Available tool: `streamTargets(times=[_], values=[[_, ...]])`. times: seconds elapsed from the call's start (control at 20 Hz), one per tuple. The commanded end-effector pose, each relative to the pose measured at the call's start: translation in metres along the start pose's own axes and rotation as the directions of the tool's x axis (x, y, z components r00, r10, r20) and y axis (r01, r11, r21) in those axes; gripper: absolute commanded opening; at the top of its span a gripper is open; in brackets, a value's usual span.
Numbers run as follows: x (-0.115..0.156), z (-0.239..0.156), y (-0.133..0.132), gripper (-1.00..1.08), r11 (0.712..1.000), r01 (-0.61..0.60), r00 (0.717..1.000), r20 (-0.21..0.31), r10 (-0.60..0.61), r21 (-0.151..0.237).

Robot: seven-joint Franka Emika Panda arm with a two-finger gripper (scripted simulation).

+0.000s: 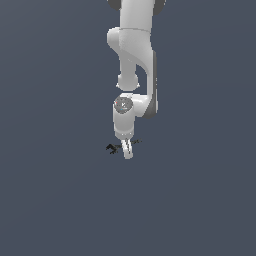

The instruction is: Pick up the object and move it to a goal position.

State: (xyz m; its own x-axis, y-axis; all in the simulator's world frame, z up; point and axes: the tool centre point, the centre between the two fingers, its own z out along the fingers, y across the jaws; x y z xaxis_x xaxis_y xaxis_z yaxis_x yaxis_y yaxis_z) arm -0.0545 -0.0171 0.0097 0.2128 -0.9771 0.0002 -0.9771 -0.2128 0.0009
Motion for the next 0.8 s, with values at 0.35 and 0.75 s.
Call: streamTargets(times=[0.35, 0.75], values=[[-0.024, -0.024, -0.018, -1.00, 1.000, 0.001, 1.000, -0.001, -0.001, 0.001], [-0.074, -0.074, -0.055, -1.00, 1.000, 0.001, 1.000, -0.002, -0.001, 0.000]])
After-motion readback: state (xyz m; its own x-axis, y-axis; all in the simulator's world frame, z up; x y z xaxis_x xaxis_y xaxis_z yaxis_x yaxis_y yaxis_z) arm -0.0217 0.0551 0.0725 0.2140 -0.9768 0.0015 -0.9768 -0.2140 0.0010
